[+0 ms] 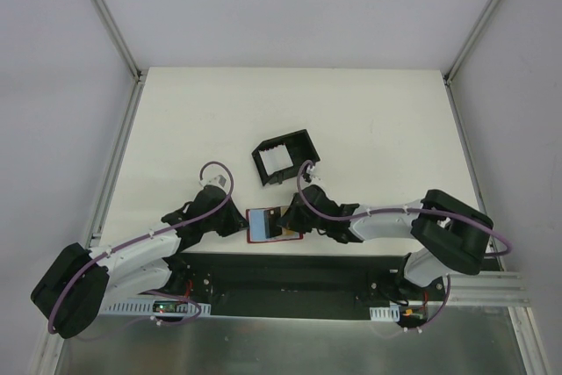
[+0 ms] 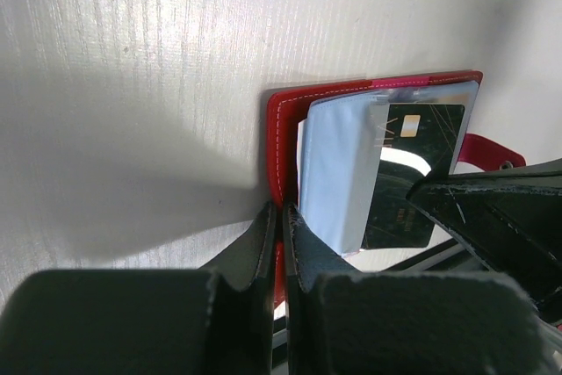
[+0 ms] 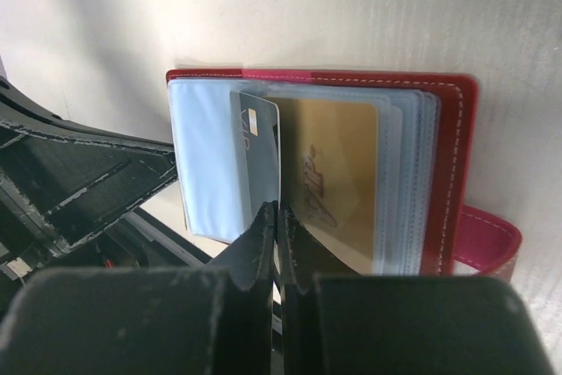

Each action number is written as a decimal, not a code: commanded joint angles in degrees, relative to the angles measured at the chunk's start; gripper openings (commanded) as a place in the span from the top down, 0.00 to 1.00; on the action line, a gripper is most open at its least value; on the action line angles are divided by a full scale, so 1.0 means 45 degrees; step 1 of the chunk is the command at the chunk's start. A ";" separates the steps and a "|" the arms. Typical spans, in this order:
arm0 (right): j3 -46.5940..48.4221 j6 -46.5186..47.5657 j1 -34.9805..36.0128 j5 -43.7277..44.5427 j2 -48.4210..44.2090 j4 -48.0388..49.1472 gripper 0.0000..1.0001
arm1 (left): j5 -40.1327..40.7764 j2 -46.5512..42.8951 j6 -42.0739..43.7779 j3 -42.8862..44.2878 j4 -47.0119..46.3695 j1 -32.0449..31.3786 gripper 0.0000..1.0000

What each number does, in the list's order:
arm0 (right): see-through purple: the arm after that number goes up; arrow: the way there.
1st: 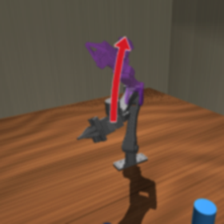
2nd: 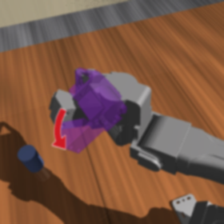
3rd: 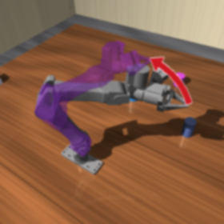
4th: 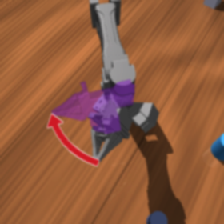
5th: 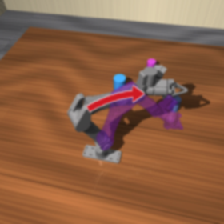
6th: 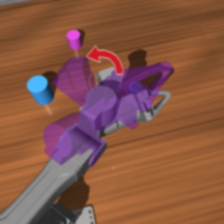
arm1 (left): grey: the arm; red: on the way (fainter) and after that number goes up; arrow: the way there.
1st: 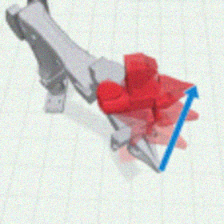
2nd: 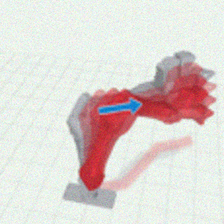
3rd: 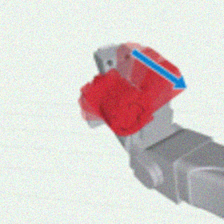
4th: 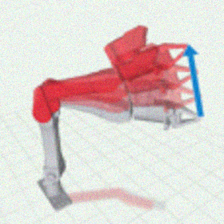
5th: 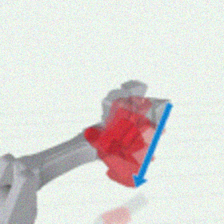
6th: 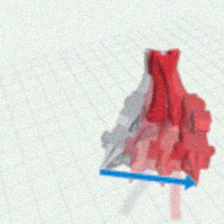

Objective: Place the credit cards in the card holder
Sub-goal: Insert the credit card into the card holder.

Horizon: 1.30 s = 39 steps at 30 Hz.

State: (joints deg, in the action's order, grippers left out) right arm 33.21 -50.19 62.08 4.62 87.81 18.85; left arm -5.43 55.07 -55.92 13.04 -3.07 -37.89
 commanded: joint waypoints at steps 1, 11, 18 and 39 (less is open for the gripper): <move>-0.0075 -0.0252 0.0168 -0.0519 0.0447 -0.0030 1.00 | 0.0348 0.0263 0.0376 -0.0045 0.0741 -0.0057 1.00; 0.0685 -0.0193 0.0227 -0.1476 0.1345 0.0010 1.00 | 0.0328 0.0399 0.0435 0.0071 0.0741 -0.0057 1.00; 0.1213 0.0352 0.0227 -0.1107 0.0977 -0.1451 0.83 | 0.0270 0.0341 0.0435 0.0013 0.0741 -0.0057 1.00; 0.3595 0.2462 0.0363 -0.0890 0.1501 -0.3565 0.58 | 0.0211 0.0243 0.0630 0.0071 0.0741 -0.0057 1.00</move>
State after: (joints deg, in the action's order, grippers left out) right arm 46.41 -41.78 63.22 3.20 92.55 2.76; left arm -5.67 55.81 -54.68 13.56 -3.05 -37.91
